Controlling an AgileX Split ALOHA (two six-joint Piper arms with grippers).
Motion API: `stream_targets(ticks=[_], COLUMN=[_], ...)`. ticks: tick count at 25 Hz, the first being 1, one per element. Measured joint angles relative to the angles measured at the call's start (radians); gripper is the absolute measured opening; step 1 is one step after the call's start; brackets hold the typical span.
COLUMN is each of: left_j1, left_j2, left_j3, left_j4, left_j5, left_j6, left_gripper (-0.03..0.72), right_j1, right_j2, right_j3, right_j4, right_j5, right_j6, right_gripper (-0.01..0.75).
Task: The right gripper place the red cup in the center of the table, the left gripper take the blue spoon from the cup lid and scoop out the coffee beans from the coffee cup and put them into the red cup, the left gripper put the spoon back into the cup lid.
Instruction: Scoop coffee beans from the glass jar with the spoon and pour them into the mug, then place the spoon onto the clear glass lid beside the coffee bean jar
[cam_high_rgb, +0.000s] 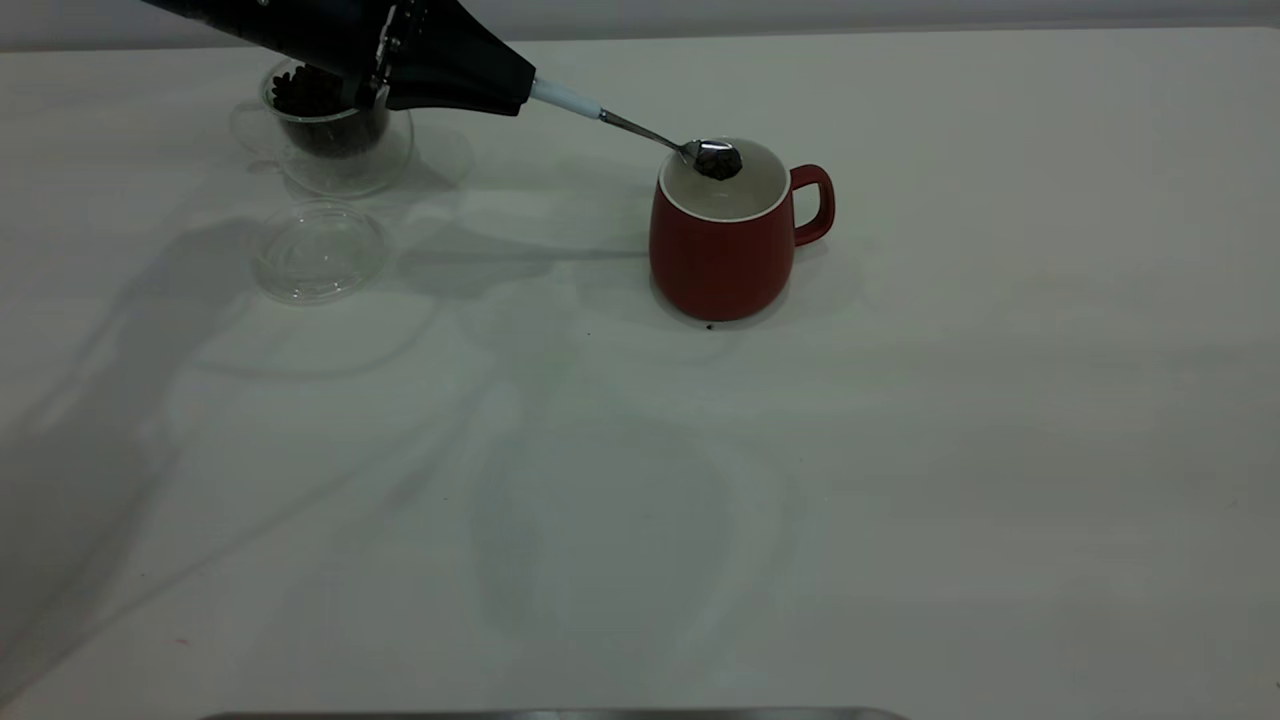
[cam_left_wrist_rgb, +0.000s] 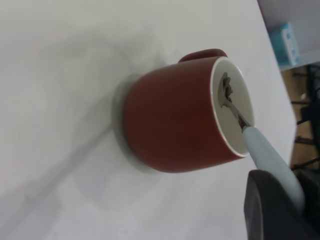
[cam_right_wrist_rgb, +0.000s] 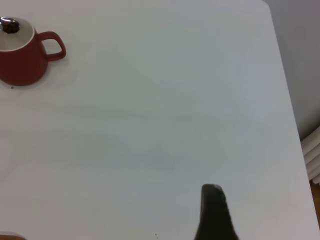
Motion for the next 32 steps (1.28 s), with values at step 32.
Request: stream_targets(ticks=[32], left_j1=[0.179], left_j2=[0.000], left_j3=[0.000], left_j4=[-0.066], left_j5=[0.143], left_j6=[-0.145], left_gripper=[0.124], right_j1=[0.000], right_j2=[0.000], right_j3=[0.000], right_j4=[0.000], right_j5=[0.000], right_j6=[0.000], right_gripper=[0.546])
